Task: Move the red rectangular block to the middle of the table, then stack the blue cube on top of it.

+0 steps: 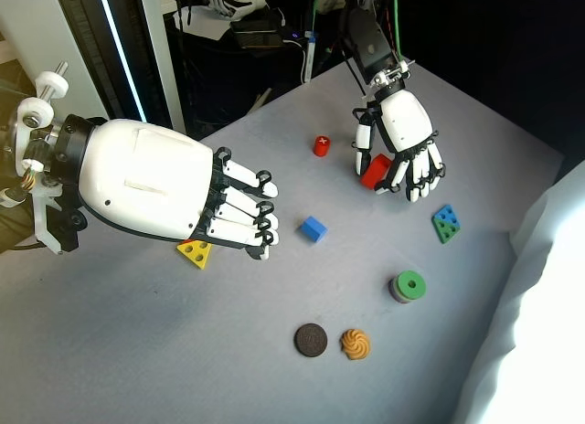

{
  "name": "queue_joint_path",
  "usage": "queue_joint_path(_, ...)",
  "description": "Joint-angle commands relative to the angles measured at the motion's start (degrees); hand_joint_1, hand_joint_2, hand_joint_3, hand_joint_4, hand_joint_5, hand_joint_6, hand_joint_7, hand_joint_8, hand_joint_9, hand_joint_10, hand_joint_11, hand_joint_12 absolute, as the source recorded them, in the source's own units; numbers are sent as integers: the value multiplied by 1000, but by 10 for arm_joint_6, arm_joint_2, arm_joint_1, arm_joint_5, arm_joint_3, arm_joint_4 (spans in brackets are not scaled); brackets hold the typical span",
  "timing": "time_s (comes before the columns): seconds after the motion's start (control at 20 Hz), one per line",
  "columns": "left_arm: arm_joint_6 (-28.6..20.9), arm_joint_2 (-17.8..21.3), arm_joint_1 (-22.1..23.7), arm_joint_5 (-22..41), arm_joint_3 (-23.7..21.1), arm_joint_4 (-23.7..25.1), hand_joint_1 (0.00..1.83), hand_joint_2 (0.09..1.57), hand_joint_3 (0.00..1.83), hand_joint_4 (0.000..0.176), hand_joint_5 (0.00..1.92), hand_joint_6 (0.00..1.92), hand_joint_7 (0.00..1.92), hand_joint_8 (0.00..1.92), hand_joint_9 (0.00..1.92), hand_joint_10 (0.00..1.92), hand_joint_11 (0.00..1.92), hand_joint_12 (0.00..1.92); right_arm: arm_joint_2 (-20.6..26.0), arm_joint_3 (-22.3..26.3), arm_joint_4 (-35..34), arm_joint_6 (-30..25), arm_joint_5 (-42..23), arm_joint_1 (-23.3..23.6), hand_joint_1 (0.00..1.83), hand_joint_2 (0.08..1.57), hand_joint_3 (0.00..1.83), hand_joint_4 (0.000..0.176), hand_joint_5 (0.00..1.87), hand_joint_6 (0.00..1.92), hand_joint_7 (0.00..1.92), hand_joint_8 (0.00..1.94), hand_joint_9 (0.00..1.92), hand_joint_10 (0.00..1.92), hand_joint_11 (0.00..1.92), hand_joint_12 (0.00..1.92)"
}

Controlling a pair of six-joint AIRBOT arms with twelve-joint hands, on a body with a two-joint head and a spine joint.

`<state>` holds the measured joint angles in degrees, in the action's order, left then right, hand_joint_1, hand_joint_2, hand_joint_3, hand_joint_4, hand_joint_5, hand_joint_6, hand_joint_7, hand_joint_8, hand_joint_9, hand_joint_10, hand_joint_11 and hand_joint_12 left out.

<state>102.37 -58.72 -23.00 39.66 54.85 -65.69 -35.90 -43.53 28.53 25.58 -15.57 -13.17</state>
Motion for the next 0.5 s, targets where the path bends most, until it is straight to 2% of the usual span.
queue_joint_path(0.0,5,6,8,41,-2,20,1037,1082,0,176,1039,877,447,1,314,6,0,633,6,1,-11,-1,-54,3,673,1116,0,0,368,7,376,6,325,9,0,888)
queue_joint_path(0.1,17,5,18,41,-12,9,1033,1086,1,176,1029,893,443,2,327,8,0,685,6,1,-11,-1,-54,3,637,1130,4,0,356,1,357,0,300,0,0,865)
queue_joint_path(0.4,64,-5,55,72,-57,-30,1027,1094,1,176,1010,924,427,1,321,3,0,680,6,1,-11,-1,-54,3,677,1120,0,0,378,2,379,3,330,6,0,876)
queue_joint_path(0.45,67,-9,58,75,-60,-33,1035,1093,0,163,1017,915,428,1,320,2,0,683,6,1,-11,-1,-54,3,673,1125,1,0,362,0,371,0,331,6,0,877)
